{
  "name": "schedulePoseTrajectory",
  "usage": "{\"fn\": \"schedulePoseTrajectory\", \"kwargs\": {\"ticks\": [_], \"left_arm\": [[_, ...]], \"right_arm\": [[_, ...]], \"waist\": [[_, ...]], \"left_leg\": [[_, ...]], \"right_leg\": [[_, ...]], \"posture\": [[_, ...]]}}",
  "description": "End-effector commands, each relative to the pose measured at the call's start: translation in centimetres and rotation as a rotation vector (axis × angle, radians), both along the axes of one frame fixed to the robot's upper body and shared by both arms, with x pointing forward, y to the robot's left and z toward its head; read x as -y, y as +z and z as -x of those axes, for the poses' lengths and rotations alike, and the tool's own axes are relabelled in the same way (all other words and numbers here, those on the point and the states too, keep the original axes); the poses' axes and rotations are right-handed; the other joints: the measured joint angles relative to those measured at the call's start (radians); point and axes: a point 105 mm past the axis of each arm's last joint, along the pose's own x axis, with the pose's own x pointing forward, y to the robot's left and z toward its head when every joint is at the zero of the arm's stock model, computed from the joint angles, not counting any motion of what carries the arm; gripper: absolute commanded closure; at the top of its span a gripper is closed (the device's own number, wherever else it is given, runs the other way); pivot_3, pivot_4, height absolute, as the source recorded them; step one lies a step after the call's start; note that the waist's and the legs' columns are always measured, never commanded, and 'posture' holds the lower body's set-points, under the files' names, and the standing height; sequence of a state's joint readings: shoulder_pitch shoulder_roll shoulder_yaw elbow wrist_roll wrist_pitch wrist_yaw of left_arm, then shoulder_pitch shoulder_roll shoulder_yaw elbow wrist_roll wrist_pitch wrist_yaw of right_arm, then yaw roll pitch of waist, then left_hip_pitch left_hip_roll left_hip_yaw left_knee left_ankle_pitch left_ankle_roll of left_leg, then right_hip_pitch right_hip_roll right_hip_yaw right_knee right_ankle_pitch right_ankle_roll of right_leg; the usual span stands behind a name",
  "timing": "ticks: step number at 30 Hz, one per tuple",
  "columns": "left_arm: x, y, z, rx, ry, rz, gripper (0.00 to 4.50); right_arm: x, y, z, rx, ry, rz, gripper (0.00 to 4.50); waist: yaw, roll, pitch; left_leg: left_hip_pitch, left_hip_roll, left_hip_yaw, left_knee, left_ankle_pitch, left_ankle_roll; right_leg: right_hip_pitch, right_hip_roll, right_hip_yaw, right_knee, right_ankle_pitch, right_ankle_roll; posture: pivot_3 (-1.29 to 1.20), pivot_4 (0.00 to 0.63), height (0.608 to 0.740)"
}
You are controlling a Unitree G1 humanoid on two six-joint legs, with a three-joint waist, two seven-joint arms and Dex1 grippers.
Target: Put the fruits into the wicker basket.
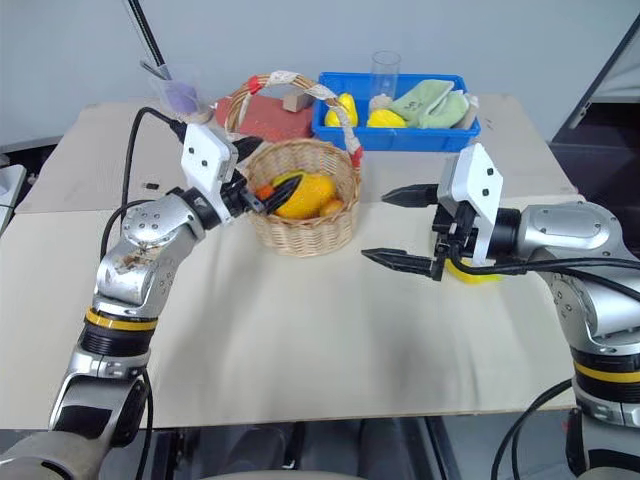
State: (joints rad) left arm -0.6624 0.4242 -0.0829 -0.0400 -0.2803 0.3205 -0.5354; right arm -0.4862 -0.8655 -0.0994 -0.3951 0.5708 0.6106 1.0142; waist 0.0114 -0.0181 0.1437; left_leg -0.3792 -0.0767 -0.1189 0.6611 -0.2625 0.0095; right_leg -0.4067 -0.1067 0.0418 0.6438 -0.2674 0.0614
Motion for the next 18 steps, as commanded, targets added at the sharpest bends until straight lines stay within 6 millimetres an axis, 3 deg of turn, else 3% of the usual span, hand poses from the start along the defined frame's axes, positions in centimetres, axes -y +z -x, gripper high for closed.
{"fn": "schedulePoseTrajectory", "kwargs": {"ticks": [1,3,11,18], "left_arm": [[0.9,1.1,2.0,0.047,-0.131,-0.002,0.11],[0.6,0.7,3.5,0.017,-0.211,-0.030,0.11],[-0.6,-0.7,11.1,-0.129,-0.536,-0.243,0.11],[-0.5,-1.0,14.4,-0.140,-0.666,-0.295,0.11]], "right_arm": [[1.4,1.0,-0.1,0.053,-0.092,-0.003,0.00],[2.6,0.2,-0.7,0.040,-0.162,0.010,0.00],[9.4,-6.0,-4.0,-0.069,-0.565,0.153,0.00],[13.0,-10.5,-5.4,-0.210,-0.707,0.194,0.00]], "waist": [[0.000,0.000,0.000],[0.000,0.000,0.000],[-0.005,0.000,0.000],[-0.002,0.001,0.000]], "left_leg": [[-0.001,0.000,0.000,0.000,0.000,0.000],[0.000,0.000,0.000,0.000,0.000,0.000],[0.000,0.001,0.002,0.000,-0.003,0.005],[0.003,0.001,0.003,0.000,-0.003,0.006]], "right_leg": [[0.000,0.000,0.000,0.000,0.000,0.000],[-0.001,0.000,0.000,0.000,0.000,0.000],[-0.002,0.000,0.001,0.002,0.000,0.000],[0.001,0.001,0.001,0.002,0.000,0.000]], "posture": [[0.00,0.150,0.740],[0.00,0.150,0.740],[0.00,0.150,0.740],[0.00,0.150,0.740]]}}
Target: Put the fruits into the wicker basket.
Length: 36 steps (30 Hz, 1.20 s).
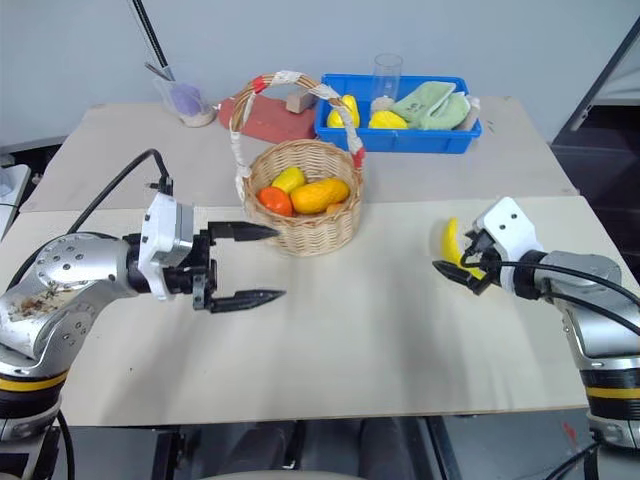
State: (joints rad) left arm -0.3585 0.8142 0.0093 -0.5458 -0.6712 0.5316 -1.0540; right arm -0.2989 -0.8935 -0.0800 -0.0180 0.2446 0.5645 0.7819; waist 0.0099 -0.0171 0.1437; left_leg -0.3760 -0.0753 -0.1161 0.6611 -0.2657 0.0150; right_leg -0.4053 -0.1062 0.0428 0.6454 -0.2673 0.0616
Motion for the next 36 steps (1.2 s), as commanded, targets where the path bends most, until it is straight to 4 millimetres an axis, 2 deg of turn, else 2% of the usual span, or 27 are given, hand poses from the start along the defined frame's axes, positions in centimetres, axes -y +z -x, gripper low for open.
{"fn": "schedulePoseTrajectory", "kwargs": {"ticks": [1,2,4,8,14,18,19,20,23,25,26,28,31,36], "left_arm": [[0.2,1.3,1.3,0.056,-0.058,0.021,0.11],[0.3,1.4,1.5,0.062,-0.071,0.030,0.11],[0.4,1.5,1.9,0.049,-0.097,0.049,0.00],[0.0,1.0,2.5,0.019,-0.127,0.031,0.00],[-0.5,0.2,2.2,0.003,-0.087,0.006,0.00],[-1.4,0.1,2.1,-0.004,-0.035,0.004,0.00],[-1.8,0.1,2.0,-0.009,-0.010,0.005,0.00],[-2.4,0.1,2.0,-0.015,0.023,0.008,0.00],[-3.6,0.0,2.1,-0.029,0.092,0.018,0.00],[-4.8,-0.2,2.4,-0.043,0.170,0.032,0.00],[-5.1,-0.3,2.5,-0.047,0.190,0.034,0.00],[-5.6,-0.2,2.7,-0.045,0.227,0.050,0.00],[-5.8,0.1,2.8,-0.041,0.260,0.077,0.00],[-5.9,0.9,2.7,-0.022,0.292,0.111,0.00]], "right_arm": [[1.0,-0.8,-0.8,-0.008,-0.038,0.011,0.00],[1.1,-1.1,-1.0,-0.021,-0.049,-0.008,0.00],[1.1,-1.4,-1.4,-0.040,-0.070,-0.041,0.54],[0.8,-1.7,-1.5,-0.062,-0.054,-0.061,1.91],[0.0,-1.6,-1.1,-0.062,-0.017,-0.066,3.90],[-1.6,0.1,-0.2,-0.039,0.080,-0.052,4.01],[-2.6,1.2,0.5,-0.030,0.144,-0.049,4.01],[-4.2,2.7,1.4,-0.022,0.232,-0.064,4.01],[-7.7,5.3,3.7,-0.022,0.410,-0.108,4.01],[-11.9,7.7,4.8,0.015,0.552,-0.203,4.01],[-13.1,8.4,5.2,0.022,0.592,-0.229,4.01],[-15.4,9.6,4.5,0.066,0.629,-0.282,4.01],[-18.3,10.9,2.4,0.122,0.624,-0.362,4.01],[-22.0,10.6,-1.8,0.150,0.577,-0.411,4.01]], "waist": [[-0.001,0.000,0.000],[-0.001,0.000,0.000],[-0.004,0.000,0.000],[-0.009,0.000,0.000],[-0.008,0.000,0.000],[-0.010,0.001,0.000],[-0.011,0.001,0.000],[-0.012,0.002,0.000],[-0.016,0.004,0.001],[-0.024,0.004,0.001],[-0.029,0.004,0.002],[-0.025,0.003,0.002],[-0.015,0.003,0.002],[-0.007,0.003,0.002]], "left_leg": [[0.000,0.000,0.000,0.000,0.000,0.000],[0.000,0.000,0.001,0.000,0.000,0.000],[0.001,0.001,0.001,0.000,0.000,0.000],[0.001,0.001,0.002,0.000,0.000,0.000],[0.001,0.001,0.002,0.000,-0.001,0.001],[0.001,0.002,0.002,0.000,-0.001,0.001],[0.001,0.002,0.002,0.000,-0.001,0.001],[0.001,0.002,0.002,0.000,-0.001,0.001],[0.001,0.003,0.002,0.000,-0.001,0.002],[0.001,0.004,0.002,0.000,-0.001,0.002],[0.003,0.004,0.002,0.000,-0.002,0.002],[0.003,0.005,0.003,-0.001,-0.002,0.002],[0.004,0.004,0.003,-0.001,-0.002,0.002],[0.004,0.003,0.003,-0.001,-0.002,0.001]], "right_leg": [[0.000,0.000,0.000,0.000,0.000,0.000],[0.000,0.000,0.000,0.000,0.000,0.000],[0.000,0.000,0.001,0.000,0.000,0.000],[0.000,0.001,0.001,0.000,0.000,0.000],[0.001,0.001,0.001,-0.001,0.000,0.000],[0.000,0.001,0.001,0.000,0.000,0.000],[0.000,0.002,0.001,0.000,0.000,0.000],[0.000,0.002,0.001,0.000,0.000,0.000],[0.000,0.002,0.002,-0.001,0.000,0.000],[0.000,0.003,0.001,-0.002,0.000,0.000],[0.001,0.003,0.002,-0.002,0.000,0.000],[0.001,0.003,0.001,-0.002,0.000,0.000],[0.001,0.002,0.001,-0.002,0.000,-0.001],[0.000,0.000,0.000,-0.002,0.001,-0.001]], "posture": [[0.00,0.150,0.740],[0.00,0.150,0.740],[0.00,0.150,0.740],[0.00,0.150,0.740],[0.00,0.150,0.740],[0.00,0.150,0.740],[0.00,0.150,0.740],[0.00,0.150,0.740],[0.00,0.150,0.740],[0.00,0.150,0.740],[0.00,0.150,0.740],[0.00,0.150,0.740],[0.00,0.150,0.740],[0.00,0.150,0.740]]}}
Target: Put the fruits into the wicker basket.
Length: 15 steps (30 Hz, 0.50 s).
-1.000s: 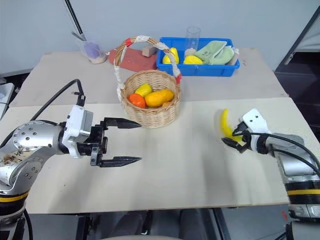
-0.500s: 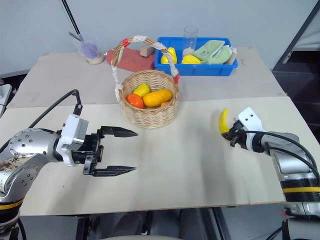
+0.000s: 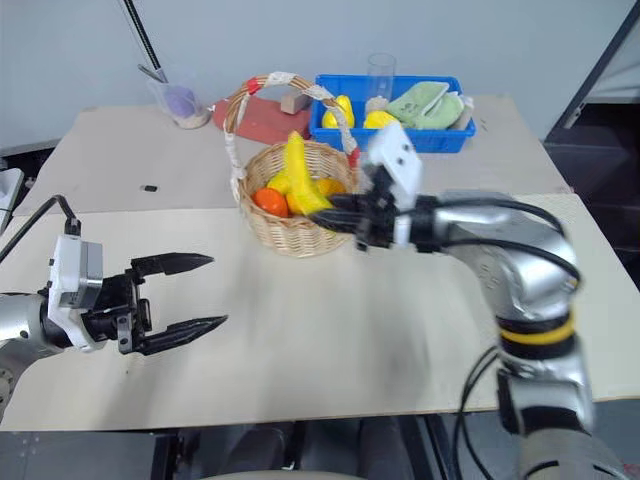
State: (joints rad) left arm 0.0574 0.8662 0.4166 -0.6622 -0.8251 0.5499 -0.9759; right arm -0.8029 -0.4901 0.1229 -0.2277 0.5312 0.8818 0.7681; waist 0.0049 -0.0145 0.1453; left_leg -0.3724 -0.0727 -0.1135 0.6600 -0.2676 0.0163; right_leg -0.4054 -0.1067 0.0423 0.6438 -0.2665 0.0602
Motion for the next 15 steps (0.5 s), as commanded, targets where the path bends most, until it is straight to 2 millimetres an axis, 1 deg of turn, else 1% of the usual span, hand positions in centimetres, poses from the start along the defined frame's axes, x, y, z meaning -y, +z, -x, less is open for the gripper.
{"fn": "schedulePoseTrajectory", "kwargs": {"ticks": [1,4,6,8,10,14,15], "left_arm": [[0.2,1.3,0.2,0.053,0.008,0.020,0.00],[0.3,1.7,0.1,0.063,0.021,0.038,0.00],[0.3,2.0,-0.1,0.072,0.029,0.048,0.00],[0.3,2.1,-0.2,0.076,0.034,0.053,0.00],[0.2,2.2,-0.3,0.081,0.042,0.055,0.00],[0.0,2.5,-0.8,0.089,0.055,0.063,0.00],[0.0,2.5,-0.9,0.090,0.055,0.063,0.00]], "right_arm": [[-1.4,0.4,-3.1,0.056,-0.076,-0.021,4.01],[-2.0,0.6,-5.5,0.092,-0.139,-0.034,4.01],[-2.0,0.9,-6.5,0.112,-0.169,-0.049,4.01],[-2.1,1.1,-6.8,0.122,-0.175,-0.063,2.95],[-2.2,1.4,-6.6,0.122,-0.161,-0.087,2.24],[-2.4,1.8,-4.7,0.127,-0.075,-0.103,0.93],[-2.4,1.8,-4.1,0.127,-0.050,-0.101,0.93]], "waist": [[-0.004,0.000,0.000],[-0.009,0.000,0.000],[-0.012,0.000,0.000],[-0.017,0.000,0.000],[-0.022,0.000,0.000],[-0.025,0.000,0.000],[-0.025,0.000,0.000]], "left_leg": [[0.000,0.000,0.000,0.000,0.000,0.000],[0.000,0.000,0.000,0.000,0.001,-0.002],[-0.001,0.000,0.000,0.000,0.001,-0.002],[-0.001,0.000,0.000,-0.001,0.001,-0.002],[-0.001,0.000,0.000,-0.001,0.001,-0.002],[-0.002,0.000,0.001,-0.001,0.001,-0.002],[-0.003,0.000,0.001,-0.001,0.001,-0.002]], "right_leg": [[-0.001,0.000,0.000,0.000,0.000,0.000],[-0.003,0.000,0.000,0.003,0.000,-0.001],[-0.004,0.001,0.000,0.003,0.001,-0.001],[-0.004,0.001,0.000,0.004,0.001,-0.001],[-0.005,0.001,0.000,0.004,0.001,-0.001],[-0.008,0.002,0.000,0.005,0.001,-0.002],[-0.010,0.002,0.000,0.005,0.001,-0.002]], "posture": [[0.00,0.150,0.740],[0.00,0.150,0.740],[0.00,0.150,0.740],[0.00,0.150,0.740],[0.00,0.150,0.740],[0.00,0.150,0.740],[0.00,0.150,0.740]]}}
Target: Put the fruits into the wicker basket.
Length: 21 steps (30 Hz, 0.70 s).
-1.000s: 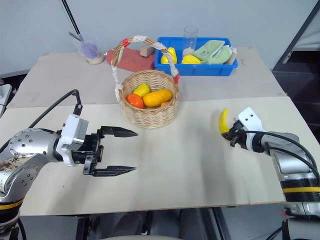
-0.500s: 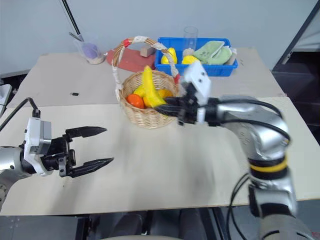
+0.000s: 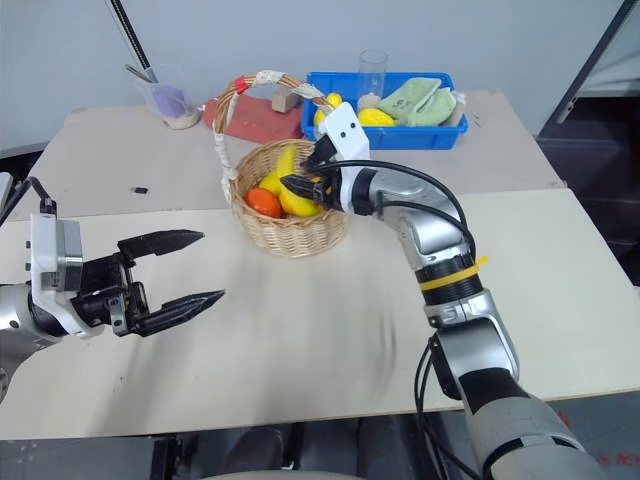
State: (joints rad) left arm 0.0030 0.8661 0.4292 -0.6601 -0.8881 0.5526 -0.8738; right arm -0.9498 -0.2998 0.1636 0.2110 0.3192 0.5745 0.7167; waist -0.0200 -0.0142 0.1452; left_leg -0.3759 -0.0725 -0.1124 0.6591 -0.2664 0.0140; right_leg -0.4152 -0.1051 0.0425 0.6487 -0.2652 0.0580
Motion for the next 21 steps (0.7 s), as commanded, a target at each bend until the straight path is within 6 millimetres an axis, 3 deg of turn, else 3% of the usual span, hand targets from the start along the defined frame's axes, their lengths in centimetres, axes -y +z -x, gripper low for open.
{"fn": "schedulePoseTrajectory", "kwargs": {"ticks": [1,4,8,13,21], "left_arm": [[0.1,0.7,-0.2,0.030,0.001,-0.002,0.00],[0.1,0.7,-0.5,0.031,-0.004,-0.004,0.00],[0.2,0.8,-0.8,0.033,-0.008,-0.006,0.00],[0.5,0.8,-1.1,0.030,-0.024,-0.005,0.00],[0.8,1.1,-1.7,0.033,-0.045,0.002,0.00]], "right_arm": [[0.0,2.0,3.0,0.071,0.121,-0.027,0.93],[0.7,1.6,5.2,0.075,0.190,0.001,0.93],[4.0,0.8,6.1,0.102,0.091,0.044,0.93],[6.7,1.1,3.4,0.146,-0.186,-0.028,0.93],[6.8,1.6,-1.5,0.169,-0.334,-0.092,0.93]], "waist": [[0.001,0.000,0.000],[0.004,0.000,0.000],[0.006,0.000,0.000],[0.000,0.000,0.000],[-0.004,0.000,0.000]], "left_leg": [[-0.002,0.000,0.000,0.000,0.000,0.000],[-0.007,0.000,0.000,0.001,0.001,-0.002],[-0.008,0.000,0.000,0.001,0.001,-0.001],[-0.007,0.000,0.001,0.001,0.001,-0.001],[-0.006,0.001,0.002,0.001,0.005,-0.009]], "right_leg": [[-0.003,0.000,0.000,0.001,0.000,0.000],[-0.006,0.000,-0.001,0.001,0.001,-0.001],[-0.006,0.000,-0.001,0.001,0.001,-0.001],[-0.007,0.001,0.000,0.001,0.001,-0.001],[-0.007,0.003,0.000,0.001,0.002,-0.003]], "posture": [[0.00,0.150,0.740],[0.00,0.150,0.740],[0.00,0.150,0.740],[0.00,0.150,0.740],[0.00,0.150,0.740]]}}
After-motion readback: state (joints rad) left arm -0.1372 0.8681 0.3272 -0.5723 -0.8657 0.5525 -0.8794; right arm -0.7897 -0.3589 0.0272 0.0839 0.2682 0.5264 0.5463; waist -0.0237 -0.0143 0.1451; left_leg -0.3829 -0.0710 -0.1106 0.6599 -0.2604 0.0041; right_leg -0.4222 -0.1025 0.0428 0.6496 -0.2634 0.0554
